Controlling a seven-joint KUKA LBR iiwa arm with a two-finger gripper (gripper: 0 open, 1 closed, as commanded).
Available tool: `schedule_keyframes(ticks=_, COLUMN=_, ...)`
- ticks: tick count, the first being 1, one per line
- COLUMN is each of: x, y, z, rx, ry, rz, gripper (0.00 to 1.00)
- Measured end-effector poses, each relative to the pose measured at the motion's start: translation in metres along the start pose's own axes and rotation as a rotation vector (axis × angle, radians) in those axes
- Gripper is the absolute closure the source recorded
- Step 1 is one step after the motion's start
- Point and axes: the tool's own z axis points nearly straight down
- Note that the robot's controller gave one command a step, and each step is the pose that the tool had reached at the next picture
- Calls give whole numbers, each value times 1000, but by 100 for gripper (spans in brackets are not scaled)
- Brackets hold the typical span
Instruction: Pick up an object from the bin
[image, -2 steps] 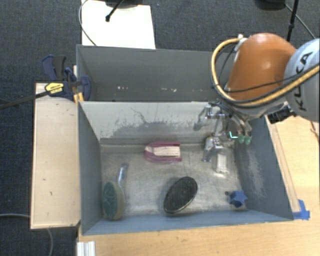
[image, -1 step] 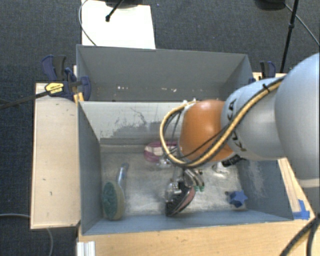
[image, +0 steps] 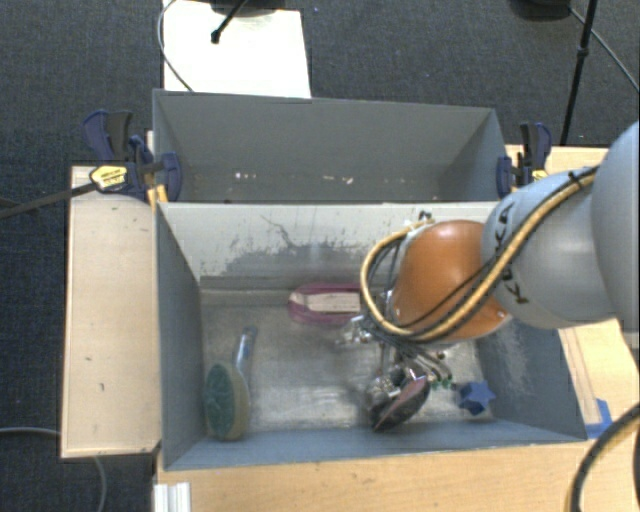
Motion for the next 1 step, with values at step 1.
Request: schedule_keyframes(ticks=1, x=12, y=-34, z=-16, rx=-5, ry=29, rz=-120, gripper=0)
